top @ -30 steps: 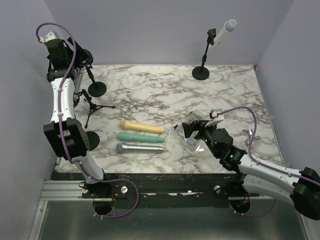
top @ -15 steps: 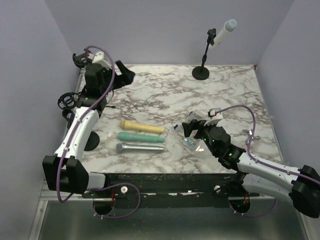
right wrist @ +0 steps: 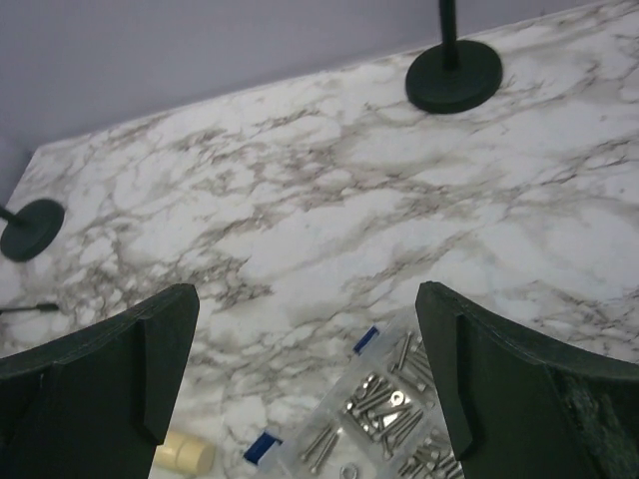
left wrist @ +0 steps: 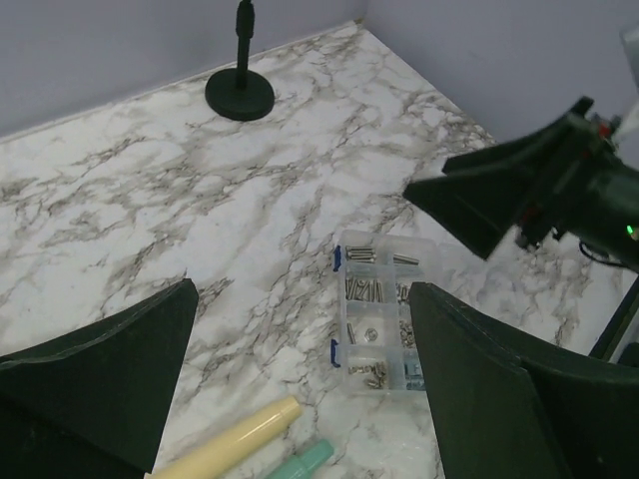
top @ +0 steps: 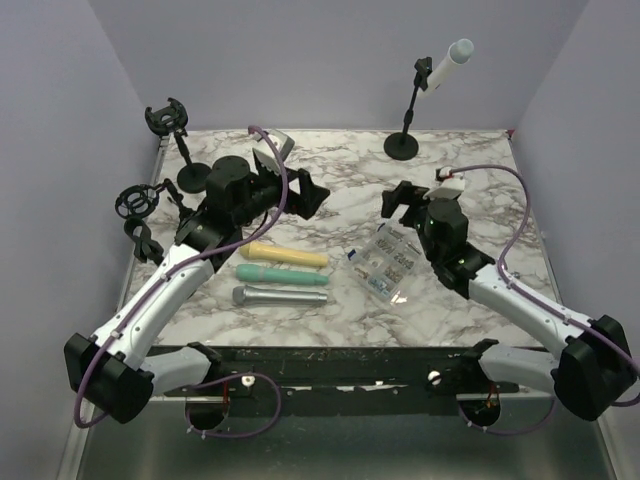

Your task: Remove the microphone from the stand

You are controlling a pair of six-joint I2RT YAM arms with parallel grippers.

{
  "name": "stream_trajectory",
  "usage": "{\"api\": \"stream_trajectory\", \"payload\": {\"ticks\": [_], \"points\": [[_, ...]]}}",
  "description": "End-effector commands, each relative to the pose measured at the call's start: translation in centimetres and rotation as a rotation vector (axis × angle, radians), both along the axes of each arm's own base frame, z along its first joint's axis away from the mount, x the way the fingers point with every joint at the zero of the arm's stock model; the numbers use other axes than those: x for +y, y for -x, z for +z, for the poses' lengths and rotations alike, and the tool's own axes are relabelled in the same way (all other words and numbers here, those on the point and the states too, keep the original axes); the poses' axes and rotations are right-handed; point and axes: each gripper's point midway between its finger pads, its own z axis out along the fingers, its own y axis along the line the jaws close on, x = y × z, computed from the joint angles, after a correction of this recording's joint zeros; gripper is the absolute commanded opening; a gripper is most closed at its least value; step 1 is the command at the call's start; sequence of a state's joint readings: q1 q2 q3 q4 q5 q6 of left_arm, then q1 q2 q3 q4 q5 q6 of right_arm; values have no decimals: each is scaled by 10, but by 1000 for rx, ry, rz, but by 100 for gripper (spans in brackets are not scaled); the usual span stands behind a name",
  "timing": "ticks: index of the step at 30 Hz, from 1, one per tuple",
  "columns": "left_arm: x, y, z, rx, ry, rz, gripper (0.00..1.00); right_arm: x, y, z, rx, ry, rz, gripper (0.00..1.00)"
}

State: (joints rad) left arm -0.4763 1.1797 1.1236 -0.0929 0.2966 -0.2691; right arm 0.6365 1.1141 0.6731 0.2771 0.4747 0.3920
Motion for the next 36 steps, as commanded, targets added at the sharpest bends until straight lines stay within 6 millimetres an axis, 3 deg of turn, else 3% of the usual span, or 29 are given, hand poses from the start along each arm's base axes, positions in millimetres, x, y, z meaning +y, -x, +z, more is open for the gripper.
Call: {"api": "stream_trajectory", "payload": {"ticks": [1, 7, 11, 14, 21, 29, 36], "points": [[-14, 19, 9, -140, -91, -62, 89, -19, -37, 24, -6, -38, -37, 100], [-24, 24, 5, -132, -97, -82, 88, -55, -104, 59, -55, -75, -118, 100], [-21, 25, 10, -126, -83, -67, 88, -82, -153, 63, -51, -134, -152, 100], [-24, 28, 12, -120, -63, -89, 89, -92, -178, 68, -79, -92, -201, 100], [-31, 32, 10, -80, -38, -122, 88, -103, -216, 98, -263, -3, -268, 98], [-32, 31, 9, -71, -30, -125, 88, -119, -255, 113, -363, 18, -397, 98], [-26, 24, 9, -46, 0, -115, 88, -116, -284, 131, -458, 29, -417, 96]]}}
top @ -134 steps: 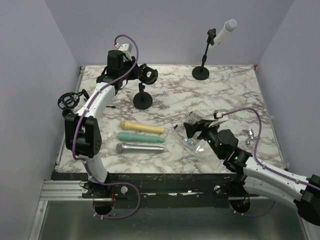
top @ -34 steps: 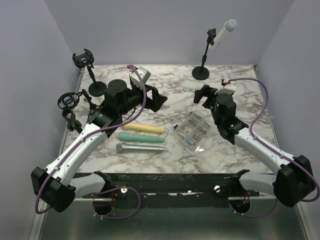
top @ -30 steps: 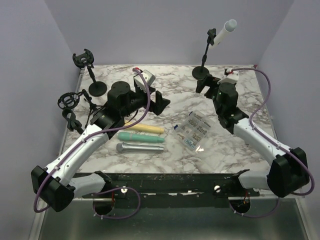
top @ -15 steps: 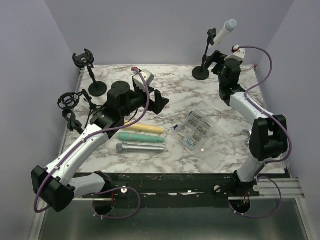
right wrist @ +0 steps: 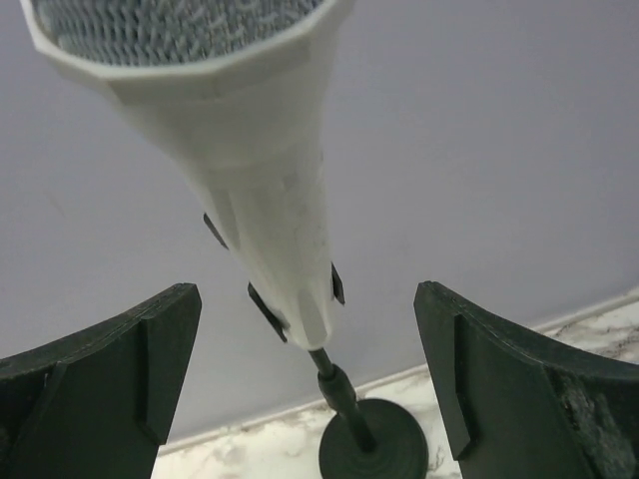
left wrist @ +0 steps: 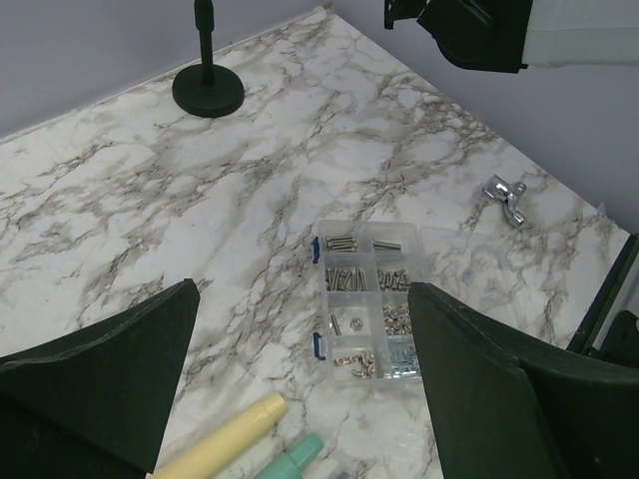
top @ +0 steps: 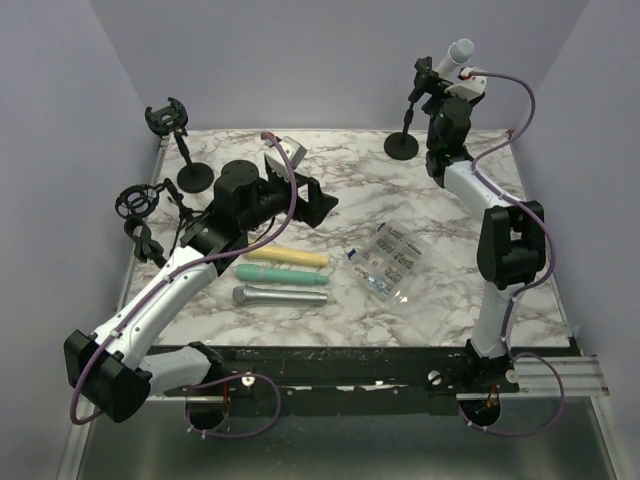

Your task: Remove the microphone from the stand

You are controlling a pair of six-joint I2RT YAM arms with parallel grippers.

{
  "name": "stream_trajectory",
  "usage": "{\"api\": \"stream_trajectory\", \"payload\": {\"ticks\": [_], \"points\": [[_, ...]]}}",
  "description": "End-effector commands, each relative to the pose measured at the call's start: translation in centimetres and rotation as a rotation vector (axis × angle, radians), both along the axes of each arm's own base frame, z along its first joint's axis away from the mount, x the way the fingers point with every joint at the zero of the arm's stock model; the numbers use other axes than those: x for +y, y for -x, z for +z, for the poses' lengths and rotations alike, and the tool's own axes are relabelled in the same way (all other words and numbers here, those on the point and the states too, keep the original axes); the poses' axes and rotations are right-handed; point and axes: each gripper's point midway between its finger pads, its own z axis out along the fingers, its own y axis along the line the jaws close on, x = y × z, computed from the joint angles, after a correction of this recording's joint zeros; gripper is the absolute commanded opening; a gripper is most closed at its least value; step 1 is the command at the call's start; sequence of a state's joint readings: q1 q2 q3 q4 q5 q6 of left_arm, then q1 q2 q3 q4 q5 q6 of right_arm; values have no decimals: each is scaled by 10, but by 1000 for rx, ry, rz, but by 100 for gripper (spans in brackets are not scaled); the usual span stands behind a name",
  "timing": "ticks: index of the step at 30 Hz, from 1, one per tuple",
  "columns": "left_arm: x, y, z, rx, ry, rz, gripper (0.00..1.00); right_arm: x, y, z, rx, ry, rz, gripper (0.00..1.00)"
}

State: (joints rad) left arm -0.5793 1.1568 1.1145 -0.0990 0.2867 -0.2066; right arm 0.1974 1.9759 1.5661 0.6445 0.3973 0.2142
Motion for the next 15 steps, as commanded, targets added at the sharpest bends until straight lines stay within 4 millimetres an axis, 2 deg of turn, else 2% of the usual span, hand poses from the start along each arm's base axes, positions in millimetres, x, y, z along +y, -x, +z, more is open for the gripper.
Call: {"api": "stream_trajectory", "payload": {"ticks": [1, 6, 11, 15], "points": [[1, -5, 6, 20, 45, -12, 88, -7, -18, 26, -94, 22, -64, 95], [7, -14, 2, 74, 82, 0, 88, -12, -34, 28, -120, 28, -114, 88], [8, -18, -1, 101, 95, -1, 89, -8, -40, 24, -138, 62, -102, 74], [8, -20, -3, 103, 97, -4, 89, -1, -43, 19, -135, 121, -55, 55]]}}
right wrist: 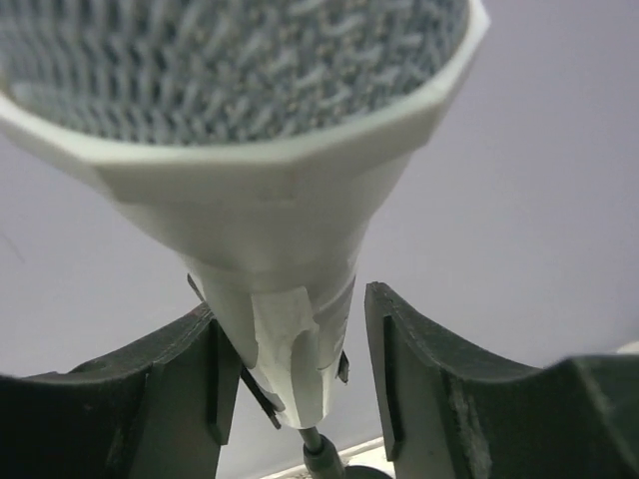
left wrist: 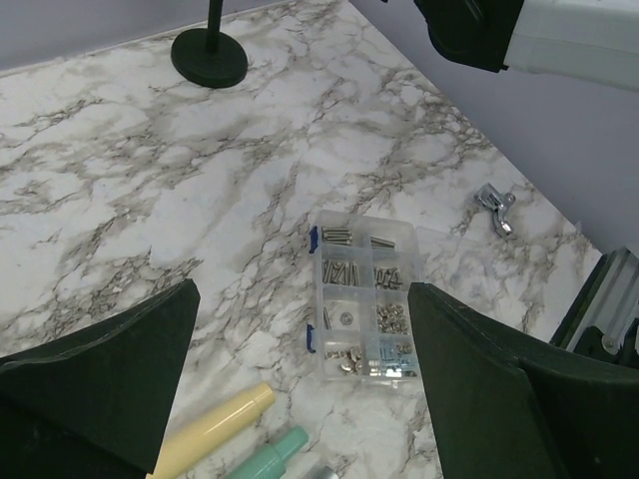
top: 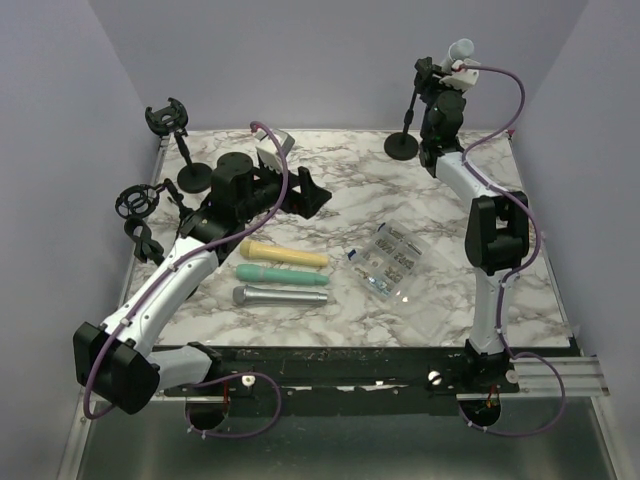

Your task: Remove the microphone from the stand

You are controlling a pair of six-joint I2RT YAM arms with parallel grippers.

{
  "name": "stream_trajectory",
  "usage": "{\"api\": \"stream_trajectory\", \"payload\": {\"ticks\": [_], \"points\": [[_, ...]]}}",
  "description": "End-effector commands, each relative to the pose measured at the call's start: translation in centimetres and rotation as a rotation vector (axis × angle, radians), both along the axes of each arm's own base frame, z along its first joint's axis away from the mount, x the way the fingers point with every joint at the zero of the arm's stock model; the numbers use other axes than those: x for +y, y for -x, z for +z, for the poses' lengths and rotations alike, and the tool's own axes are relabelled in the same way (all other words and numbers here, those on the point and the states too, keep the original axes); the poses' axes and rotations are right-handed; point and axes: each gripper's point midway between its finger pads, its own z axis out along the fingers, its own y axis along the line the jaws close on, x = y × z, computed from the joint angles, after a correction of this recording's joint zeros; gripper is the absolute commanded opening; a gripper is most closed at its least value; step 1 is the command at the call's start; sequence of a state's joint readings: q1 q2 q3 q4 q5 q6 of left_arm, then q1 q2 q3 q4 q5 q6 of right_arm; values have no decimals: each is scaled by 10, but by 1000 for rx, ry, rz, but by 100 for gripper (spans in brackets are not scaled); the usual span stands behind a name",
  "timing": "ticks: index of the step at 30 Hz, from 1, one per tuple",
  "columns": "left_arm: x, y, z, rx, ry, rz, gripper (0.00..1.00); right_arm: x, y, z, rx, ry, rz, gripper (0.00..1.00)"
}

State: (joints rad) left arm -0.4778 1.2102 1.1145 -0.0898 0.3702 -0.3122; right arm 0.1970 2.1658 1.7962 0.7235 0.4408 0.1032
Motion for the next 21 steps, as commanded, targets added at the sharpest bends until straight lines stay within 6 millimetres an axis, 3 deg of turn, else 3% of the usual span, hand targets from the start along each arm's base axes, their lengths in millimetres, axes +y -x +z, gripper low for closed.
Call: {"api": "stream_trajectory", "payload": {"ticks": [1, 6, 10, 13, 21], "points": [[-5, 2, 13, -21, 41, -36, 89, 4, -4, 6, -43, 68, 24, 52], [-6, -1, 8, -10, 36, -36, 89, 18, -7, 5, -19, 123, 115, 27], [-3, -4, 9, -9, 37, -27, 89, 42, 5, 10, -18, 98, 267, 19], [1, -6, 10, -16, 36, -16, 89, 66, 21, 14, -9, 75, 415, 15], [17, -15, 13, -41, 35, 34, 89, 123, 84, 20, -17, 21, 807, 2]]}}
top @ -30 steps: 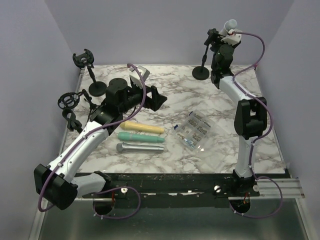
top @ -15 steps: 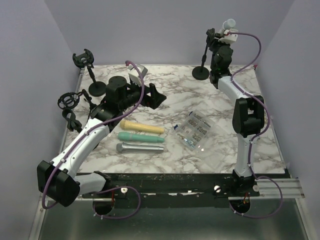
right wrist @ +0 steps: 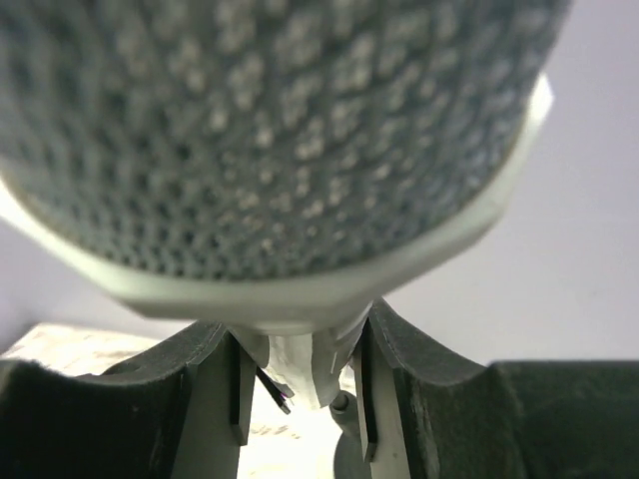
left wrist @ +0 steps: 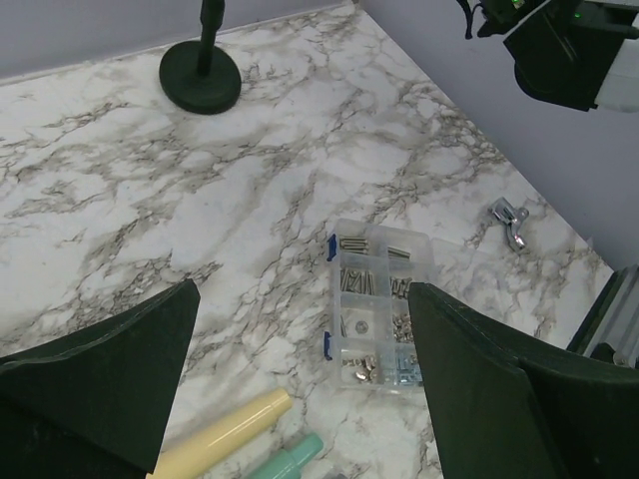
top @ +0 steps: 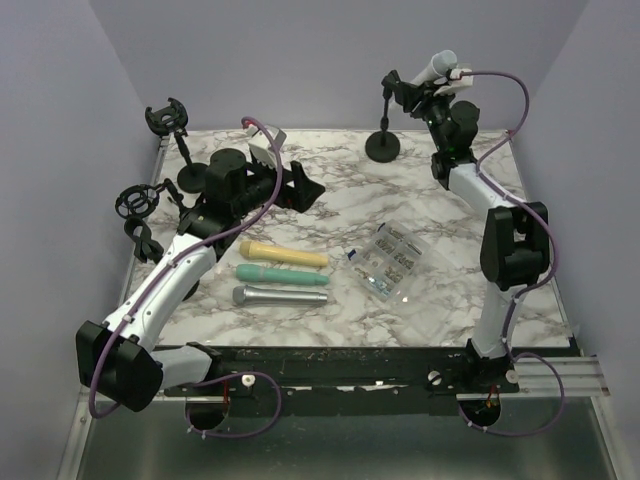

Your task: Remove the microphone from the stand

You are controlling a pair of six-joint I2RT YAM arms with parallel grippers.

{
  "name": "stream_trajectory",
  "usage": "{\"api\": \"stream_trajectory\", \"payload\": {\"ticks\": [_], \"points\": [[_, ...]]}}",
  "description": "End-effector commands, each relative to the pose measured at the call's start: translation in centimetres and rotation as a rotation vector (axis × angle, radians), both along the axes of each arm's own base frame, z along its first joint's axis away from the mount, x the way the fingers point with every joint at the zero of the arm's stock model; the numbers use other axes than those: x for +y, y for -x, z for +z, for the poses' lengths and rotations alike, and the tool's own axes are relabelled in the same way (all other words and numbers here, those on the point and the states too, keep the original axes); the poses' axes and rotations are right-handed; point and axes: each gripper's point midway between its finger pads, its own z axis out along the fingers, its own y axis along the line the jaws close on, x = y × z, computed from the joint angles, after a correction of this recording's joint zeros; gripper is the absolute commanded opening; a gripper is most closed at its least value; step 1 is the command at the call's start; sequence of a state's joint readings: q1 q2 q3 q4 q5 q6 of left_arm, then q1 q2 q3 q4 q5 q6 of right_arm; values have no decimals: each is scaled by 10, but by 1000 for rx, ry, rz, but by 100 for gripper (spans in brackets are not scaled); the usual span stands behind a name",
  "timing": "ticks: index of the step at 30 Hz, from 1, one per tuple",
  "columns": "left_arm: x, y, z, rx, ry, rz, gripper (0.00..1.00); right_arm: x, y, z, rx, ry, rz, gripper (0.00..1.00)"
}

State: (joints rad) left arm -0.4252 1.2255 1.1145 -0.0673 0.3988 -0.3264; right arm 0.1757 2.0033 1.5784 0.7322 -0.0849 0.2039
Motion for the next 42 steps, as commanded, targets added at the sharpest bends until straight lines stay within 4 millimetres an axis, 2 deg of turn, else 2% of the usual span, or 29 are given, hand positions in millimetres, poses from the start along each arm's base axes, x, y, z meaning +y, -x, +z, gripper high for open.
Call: {"api": "stream_trajectory", "payload": {"ticks": [1, 7, 13, 18, 20, 28, 36, 42], "points": [[7, -3, 14, -49, 16, 11, 89, 52, 51, 20, 1, -74, 328, 1], [12, -7, 13, -50, 12, 27, 89, 84, 94, 26, 12, -156, 585, 1], [16, -8, 15, -60, 17, 31, 89, 118, 138, 22, 35, -124, 818, 1], [20, -9, 15, -60, 31, 25, 89, 130, 170, 12, 77, -144, 979, 1], [20, -10, 21, -92, 44, 12, 89, 134, 180, 7, 93, -139, 1023, 1], [15, -4, 25, -186, 36, -82, 83, 135, 194, -14, 152, -114, 1046, 2], [-5, 11, 29, -315, 74, -262, 87, 132, 203, -35, 169, -111, 1036, 3], [-20, 6, 49, -431, 104, -341, 88, 131, 208, -37, 169, -73, 1037, 3]]}}
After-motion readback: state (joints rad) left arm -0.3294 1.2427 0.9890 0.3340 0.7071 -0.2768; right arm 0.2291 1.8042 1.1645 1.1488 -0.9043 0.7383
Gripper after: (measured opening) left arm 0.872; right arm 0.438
